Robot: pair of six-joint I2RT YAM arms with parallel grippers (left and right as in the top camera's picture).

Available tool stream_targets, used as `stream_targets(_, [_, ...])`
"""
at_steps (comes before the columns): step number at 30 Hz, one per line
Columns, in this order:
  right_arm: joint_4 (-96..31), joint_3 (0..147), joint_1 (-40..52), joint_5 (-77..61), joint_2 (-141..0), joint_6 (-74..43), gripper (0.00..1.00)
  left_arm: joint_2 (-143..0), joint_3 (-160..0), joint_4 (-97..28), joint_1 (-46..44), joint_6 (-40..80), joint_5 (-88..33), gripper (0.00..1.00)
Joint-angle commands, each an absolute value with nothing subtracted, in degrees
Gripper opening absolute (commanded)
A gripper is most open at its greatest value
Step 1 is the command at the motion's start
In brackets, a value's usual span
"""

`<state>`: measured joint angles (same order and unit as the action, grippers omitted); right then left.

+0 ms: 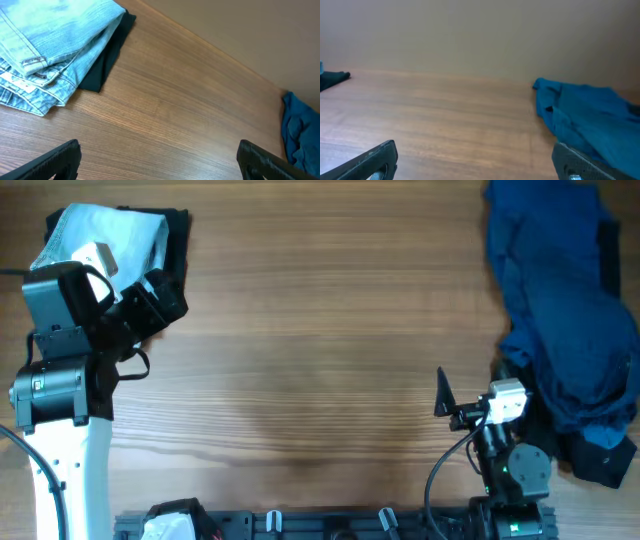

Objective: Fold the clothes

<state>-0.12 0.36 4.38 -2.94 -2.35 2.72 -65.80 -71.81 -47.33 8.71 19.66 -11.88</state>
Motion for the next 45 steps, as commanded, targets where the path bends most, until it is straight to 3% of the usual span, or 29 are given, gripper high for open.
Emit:
stream_targets(1, [0.16,0.32,4.05,-2.85,-1.78,4.49,1.00,-66.17,-71.64,-47.24,8.47,20.16,-12.40,1.00])
stream_targets(32, [0.14,0.32,4.05,-2.85,-1.78,4.51,1.00,-62.17,-70.02,-46.70,7.22,19.77,-11.94,1.00])
stream_targets(45, [0.16,0.32,4.05,-2.85,-1.78,4.51,1.00,-36.49,-37.74,-12.64,4.97,19.75,-11.94,1.00])
